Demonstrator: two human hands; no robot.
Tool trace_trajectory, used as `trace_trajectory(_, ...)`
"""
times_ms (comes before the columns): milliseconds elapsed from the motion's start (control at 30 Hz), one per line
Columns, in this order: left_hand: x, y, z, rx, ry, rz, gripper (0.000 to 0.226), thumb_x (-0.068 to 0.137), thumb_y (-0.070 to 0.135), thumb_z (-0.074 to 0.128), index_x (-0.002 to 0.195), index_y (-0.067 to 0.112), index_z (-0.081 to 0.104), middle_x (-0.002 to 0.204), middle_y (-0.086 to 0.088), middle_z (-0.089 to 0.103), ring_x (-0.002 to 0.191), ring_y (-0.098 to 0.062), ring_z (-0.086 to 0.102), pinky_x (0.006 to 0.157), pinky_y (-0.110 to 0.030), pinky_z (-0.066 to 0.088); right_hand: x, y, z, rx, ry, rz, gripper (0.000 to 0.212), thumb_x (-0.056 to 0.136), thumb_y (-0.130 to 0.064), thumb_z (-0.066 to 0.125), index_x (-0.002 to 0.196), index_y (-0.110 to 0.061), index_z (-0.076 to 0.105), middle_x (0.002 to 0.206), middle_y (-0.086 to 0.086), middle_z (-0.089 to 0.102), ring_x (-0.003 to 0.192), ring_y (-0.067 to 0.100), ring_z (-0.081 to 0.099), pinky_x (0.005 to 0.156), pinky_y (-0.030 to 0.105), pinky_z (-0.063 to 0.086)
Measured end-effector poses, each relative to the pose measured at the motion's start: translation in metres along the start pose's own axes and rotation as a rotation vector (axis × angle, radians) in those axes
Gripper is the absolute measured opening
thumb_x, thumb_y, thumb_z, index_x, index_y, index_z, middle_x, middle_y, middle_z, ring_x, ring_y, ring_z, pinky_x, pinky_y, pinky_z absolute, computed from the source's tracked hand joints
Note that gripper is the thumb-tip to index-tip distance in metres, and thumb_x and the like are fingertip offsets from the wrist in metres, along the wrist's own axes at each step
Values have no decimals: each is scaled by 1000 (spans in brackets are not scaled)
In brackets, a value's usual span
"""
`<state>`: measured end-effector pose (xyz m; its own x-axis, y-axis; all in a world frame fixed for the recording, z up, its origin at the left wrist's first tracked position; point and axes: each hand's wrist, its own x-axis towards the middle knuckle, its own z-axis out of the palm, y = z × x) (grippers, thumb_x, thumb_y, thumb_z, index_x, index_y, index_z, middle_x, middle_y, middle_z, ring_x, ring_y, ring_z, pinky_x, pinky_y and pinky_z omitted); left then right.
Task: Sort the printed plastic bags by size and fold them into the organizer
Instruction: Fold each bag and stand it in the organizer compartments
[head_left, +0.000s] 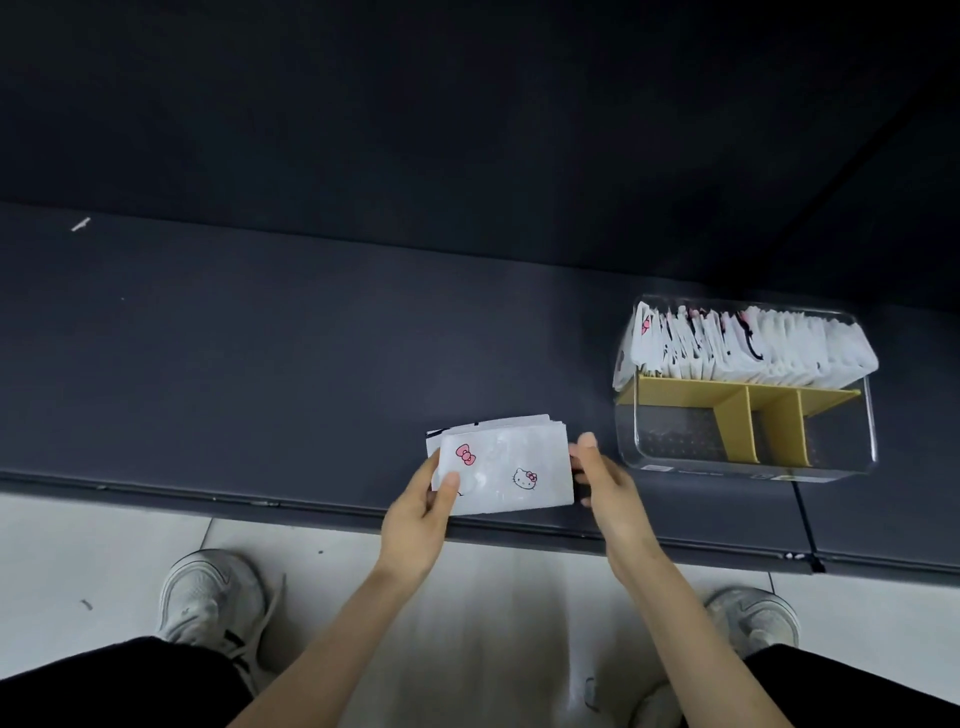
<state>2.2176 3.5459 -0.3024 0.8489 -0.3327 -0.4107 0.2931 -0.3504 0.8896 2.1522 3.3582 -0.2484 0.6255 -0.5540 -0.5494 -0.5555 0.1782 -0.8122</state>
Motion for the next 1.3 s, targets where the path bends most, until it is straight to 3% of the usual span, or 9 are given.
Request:
trace_trajectory(167,3,4,3,111,66,28,38,97,41,44,135,39,49,87,12,56,80,-4,49,76,-11,39,15,14,8,10,21,-94,19,83,-8,69,103,-10,67,91,-1,73,78,7,67,64,12,48)
trace_trajectory(233,4,9,4,163,100,40,34,99,38,44,132,41,50,87,13,64,80,-8,54,75,-14,41,22,19,10,-32,56,-99,3,82,-5,69,82,-7,66,72,-2,67,65,12,57,62,22,45)
trace_trajectory(333,6,17,4,218,152,46,35,99,37,43,133,32,51,90,12,66,89,-16,61,76,-24,43,31,23,14,-161,140,-120,37,80,-14,70,55,-9,44,52,-4,35,58,15,29,58,29,26)
trace_trajectory(500,4,20,4,216,182,15,32,97,40,47,126,28,53,86,-12,66,88,-25,62,73,-24,44,40,25,17,-436,159,-108,40,82,-30,68,67,3,51,57,5,42,57,18,33,56,30,27)
trace_trajectory(767,13,22,18,412,438,-66,40,98,35,46,63,16,40,55,5,44,53,-17,40,48,-26,28,38,17,23,-620,206,-58,51,83,-40,65,54,-14,32,48,-2,34,48,16,31,49,28,24)
trace_trajectory(1000,14,25,14,743,467,-5,28,96,33,52,78,12,47,50,5,42,49,-24,45,46,-26,22,40,16,25,-690,211,-56,50,85,-44,60,53,-12,38,50,-1,41,53,20,40,50,26,29)
trace_trajectory(1133,14,23,13,1020,578,386,25,87,26,53,99,5,60,73,-11,56,62,-32,54,63,-38,37,38,15,26,-722,212,-55,52,86,-45,59,50,-15,38,49,-3,42,52,17,41,47,24,26)
trace_trajectory(1233,18,24,29,1037,318,736,43,94,26,35,120,4,61,113,-16,61,104,-36,54,97,-43,33,40,16,27,-737,200,-77,52,87,-47,58,50,-16,39,51,-3,44,57,19,46,48,24,26)
trace_trajectory(1300,26,16,32,1115,140,684,53,102,31,18,130,5,55,136,-15,52,127,-35,46,111,-40,21,40,18,27,-738,194,-86,51,87,-48,58,51,-17,40,51,-4,44,60,20,47,48,24,27)
